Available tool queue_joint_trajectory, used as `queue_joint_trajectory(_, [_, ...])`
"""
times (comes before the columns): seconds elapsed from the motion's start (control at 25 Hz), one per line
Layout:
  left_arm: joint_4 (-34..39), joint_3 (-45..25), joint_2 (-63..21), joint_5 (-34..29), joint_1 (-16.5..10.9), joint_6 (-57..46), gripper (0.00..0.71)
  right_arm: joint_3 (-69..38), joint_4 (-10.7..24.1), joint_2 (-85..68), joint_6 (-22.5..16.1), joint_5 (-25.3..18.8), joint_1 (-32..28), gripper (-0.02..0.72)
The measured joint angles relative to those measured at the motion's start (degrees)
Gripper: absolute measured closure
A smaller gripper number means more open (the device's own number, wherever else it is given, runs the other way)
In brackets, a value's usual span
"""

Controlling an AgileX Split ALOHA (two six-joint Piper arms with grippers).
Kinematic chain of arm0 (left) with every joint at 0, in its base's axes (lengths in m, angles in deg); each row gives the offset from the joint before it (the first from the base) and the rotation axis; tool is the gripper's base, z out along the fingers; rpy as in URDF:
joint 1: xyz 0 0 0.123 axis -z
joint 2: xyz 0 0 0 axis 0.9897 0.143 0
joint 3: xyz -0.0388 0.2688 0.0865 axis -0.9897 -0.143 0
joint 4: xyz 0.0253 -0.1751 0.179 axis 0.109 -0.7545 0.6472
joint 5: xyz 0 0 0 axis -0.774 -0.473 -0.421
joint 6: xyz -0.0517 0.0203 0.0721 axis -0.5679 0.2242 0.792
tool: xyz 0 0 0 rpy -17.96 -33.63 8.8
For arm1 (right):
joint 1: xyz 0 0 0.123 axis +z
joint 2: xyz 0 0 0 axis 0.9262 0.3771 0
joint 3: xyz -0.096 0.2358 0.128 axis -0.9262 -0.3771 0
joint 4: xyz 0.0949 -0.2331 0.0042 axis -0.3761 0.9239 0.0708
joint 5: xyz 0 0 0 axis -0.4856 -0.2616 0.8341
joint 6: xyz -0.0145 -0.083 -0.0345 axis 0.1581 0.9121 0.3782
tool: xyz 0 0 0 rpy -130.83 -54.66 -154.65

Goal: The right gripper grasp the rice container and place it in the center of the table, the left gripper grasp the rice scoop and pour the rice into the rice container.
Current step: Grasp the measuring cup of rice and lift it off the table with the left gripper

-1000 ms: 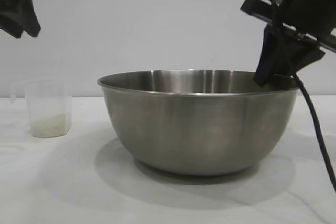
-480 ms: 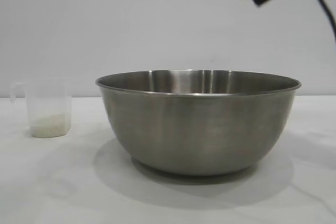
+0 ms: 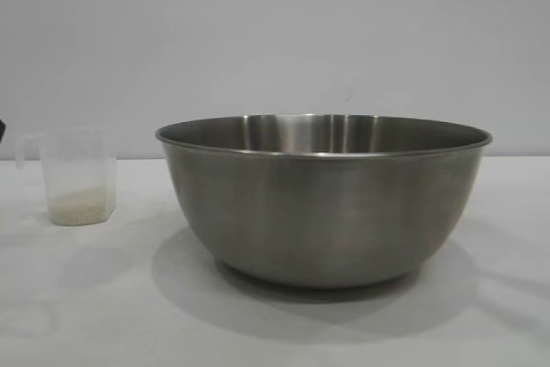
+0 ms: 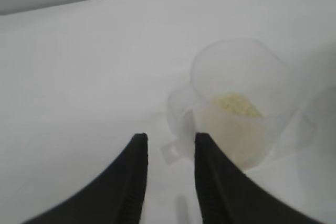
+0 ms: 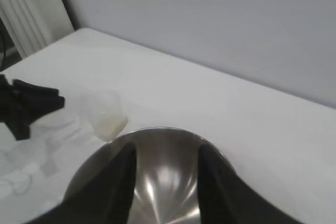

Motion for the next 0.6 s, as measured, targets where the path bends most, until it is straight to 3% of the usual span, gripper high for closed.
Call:
queue_joint_trajectory(0.04, [0.0,0.6,0.5,0.1,0.0,0.0,0.495,0.0,5.4,-1.2,-5.9,-2.6,0.0,0.467])
queue_joint_trajectory(0.12, [0.0,1.6,1.5,0.2,0.0,0.0,0.495,0.0,19.9,-3.1,-19.4,-8.9,0.0,0.467])
queue_joint_trajectory(0.2, [0.0,2.3,2.1,0.2,0.0,-0.1,0.495,0.3,31.4,-4.5,-30.4,-17.4,0.0,0.467])
queue_joint_trajectory(0.24, [0.0,2.6,2.6,0.3,0.0,-0.1,0.495,0.8,35.8,-5.5,-34.2,-20.8,0.0,0.467])
queue_joint_trajectory(0.4, [0.0,2.9,4.0,0.3,0.0,-0.1,0.495,5.5,49.4,-9.2,-49.6,-32.8,0.0,0.467])
queue_joint_trajectory(0.52, [0.0,2.9,5.3,0.4,0.0,-0.1,0.495,8.2,55.6,-12.6,-53.1,-40.2,0.0,0.467])
queue_joint_trajectory(0.6, [0.0,2.9,6.2,1.8,0.0,-0.1,0.495,8.5,58.3,-15.6,-56.5,-41.7,0.0,0.467])
